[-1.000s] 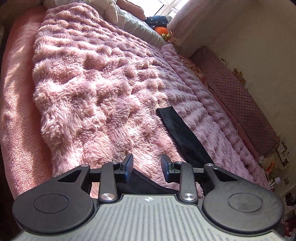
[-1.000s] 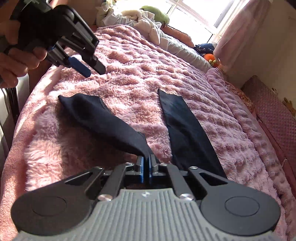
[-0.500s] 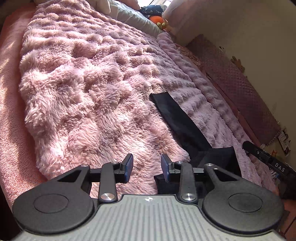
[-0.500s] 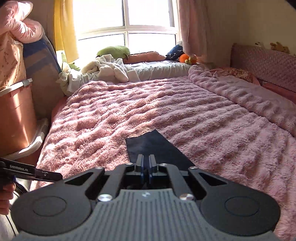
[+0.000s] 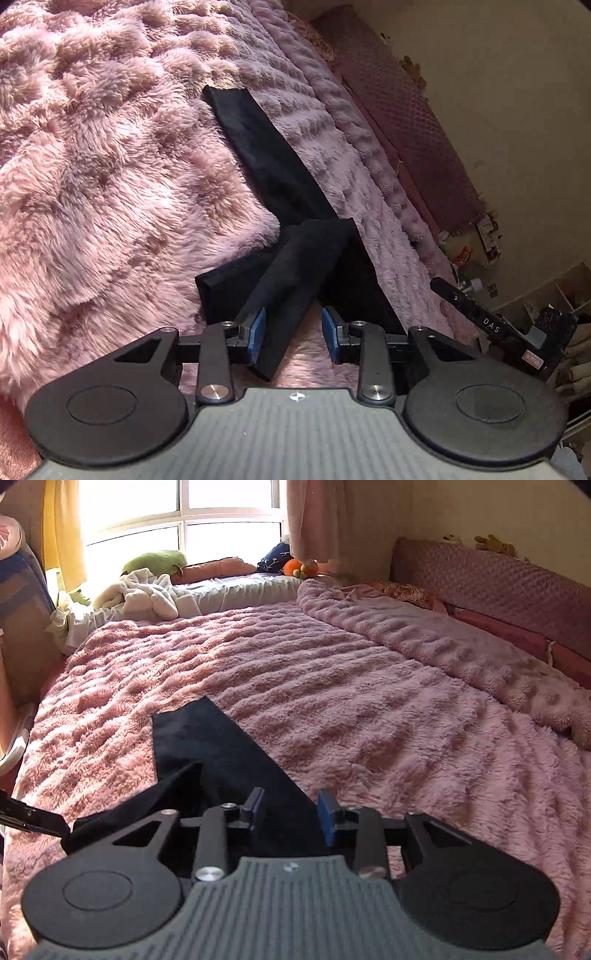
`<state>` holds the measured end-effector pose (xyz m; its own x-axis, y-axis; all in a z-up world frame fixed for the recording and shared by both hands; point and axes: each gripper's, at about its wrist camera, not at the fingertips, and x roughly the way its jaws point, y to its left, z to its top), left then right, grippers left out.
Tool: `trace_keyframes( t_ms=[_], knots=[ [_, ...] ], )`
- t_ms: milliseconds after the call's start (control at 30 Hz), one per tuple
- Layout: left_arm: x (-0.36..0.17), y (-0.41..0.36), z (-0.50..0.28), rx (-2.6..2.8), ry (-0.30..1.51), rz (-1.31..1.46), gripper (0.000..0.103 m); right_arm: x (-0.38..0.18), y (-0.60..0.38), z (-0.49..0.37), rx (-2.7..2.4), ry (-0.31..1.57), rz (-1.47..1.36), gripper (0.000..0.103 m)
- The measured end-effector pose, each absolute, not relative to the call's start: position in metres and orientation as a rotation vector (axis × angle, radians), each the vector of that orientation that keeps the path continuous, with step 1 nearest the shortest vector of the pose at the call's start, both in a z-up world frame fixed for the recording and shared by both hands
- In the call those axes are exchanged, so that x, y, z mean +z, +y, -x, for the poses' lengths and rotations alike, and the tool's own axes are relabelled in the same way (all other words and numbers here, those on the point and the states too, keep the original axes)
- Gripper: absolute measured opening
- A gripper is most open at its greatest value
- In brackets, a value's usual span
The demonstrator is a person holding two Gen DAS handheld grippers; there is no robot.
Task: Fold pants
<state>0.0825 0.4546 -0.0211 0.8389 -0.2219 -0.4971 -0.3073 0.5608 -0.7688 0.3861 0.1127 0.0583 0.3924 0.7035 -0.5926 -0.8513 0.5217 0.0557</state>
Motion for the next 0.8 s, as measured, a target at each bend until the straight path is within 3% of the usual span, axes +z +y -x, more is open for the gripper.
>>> trace_keyframes(
  t_ms=[67,167,400,467,533,600,667,800],
  knots=[
    [-0.021,0.445,-0.089,-0.05,0.616,0.993,0.045,0.052,0.085,-0.377,1.03,0.621,0.366,0.037],
    [-0.023,0.428,-0.098,-0.057,0.627,0.981,0.045,0.034,0.056,-0.349,1.067,0.571,0.604,0.037],
    [-0.025,0.397,-0.127,-0.12,0.686,0.954,0.045,-0.004,0.045,-0.333,1.052,0.6,0.805,0.035],
    [-0.021,0.385,-0.134,-0.168,0.684,0.95,0.045,-0.007,0.047,-0.341,1.036,0.61,0.78,0.01],
    [-0.018,0.371,-0.141,-0.225,0.679,0.943,0.045,-0.006,0.047,-0.355,1.057,0.66,0.701,0.008],
    [-0.017,0.356,-0.148,-0.297,0.669,0.953,0.045,-0.005,0.045,-0.363,1.068,0.686,0.656,0.015],
    [-0.02,0.343,-0.155,-0.358,0.664,0.974,0.045,-0.003,0.037,-0.371,1.083,0.709,0.594,0.04],
    [-0.039,0.313,-0.175,-0.405,0.697,0.958,0.045,0.003,0.015,-0.386,1.139,0.75,0.499,0.037]
  ],
)
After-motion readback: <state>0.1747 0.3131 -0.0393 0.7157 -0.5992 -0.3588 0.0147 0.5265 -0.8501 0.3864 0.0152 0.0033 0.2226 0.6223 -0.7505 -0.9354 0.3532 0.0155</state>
